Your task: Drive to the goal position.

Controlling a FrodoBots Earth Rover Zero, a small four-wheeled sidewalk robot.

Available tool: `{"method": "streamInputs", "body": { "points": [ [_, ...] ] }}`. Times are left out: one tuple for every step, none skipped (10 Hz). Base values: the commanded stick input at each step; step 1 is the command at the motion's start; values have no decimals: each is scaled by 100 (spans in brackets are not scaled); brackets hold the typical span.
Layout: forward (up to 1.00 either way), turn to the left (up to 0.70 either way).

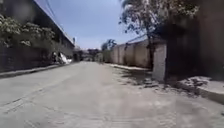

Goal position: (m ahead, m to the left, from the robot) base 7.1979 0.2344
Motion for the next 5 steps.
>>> {"method": "streamInputs", "body": {
  "points": [
    [0, 0],
    [0, 0],
    [0, 0],
    [0, 0],
    [0, 0]
  ]
}}
